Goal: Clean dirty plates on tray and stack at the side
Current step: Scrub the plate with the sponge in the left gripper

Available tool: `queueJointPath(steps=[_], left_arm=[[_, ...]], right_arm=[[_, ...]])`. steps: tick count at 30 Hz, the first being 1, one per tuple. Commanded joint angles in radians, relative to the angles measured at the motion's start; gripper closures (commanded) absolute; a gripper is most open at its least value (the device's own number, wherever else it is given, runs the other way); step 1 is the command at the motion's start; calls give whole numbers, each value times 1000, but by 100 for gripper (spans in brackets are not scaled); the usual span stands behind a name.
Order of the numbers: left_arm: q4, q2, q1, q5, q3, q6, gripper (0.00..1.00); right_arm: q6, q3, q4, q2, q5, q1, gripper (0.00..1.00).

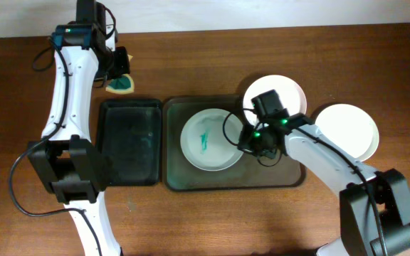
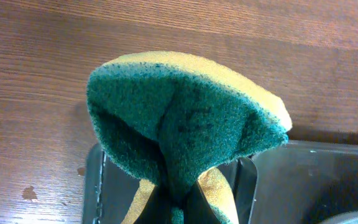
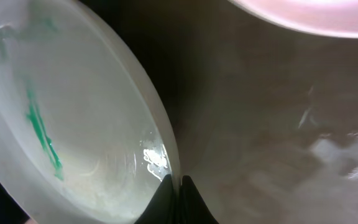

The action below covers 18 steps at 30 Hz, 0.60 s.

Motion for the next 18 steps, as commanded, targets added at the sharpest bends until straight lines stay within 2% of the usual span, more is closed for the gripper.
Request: queueJointPath(steps=[1,5,9,13,18], left_arm=[[-24,-8,-60,18,17,-8,100],[-55,-8,-111,39,17,65,100],[-101,-6,-174,163,16,183,100],[-106,-6,-248,192,-54,187,100],[-38,-6,-350,231,-274,148,100]], right_arm=[[109,15,20,50,37,24,96],[108,25,30,104,-15,1,96],[103,47,22,148,-43,-11,96],[96,54,18,159,-53,-12,96],[89,54,19,159,-54,-12,96]])
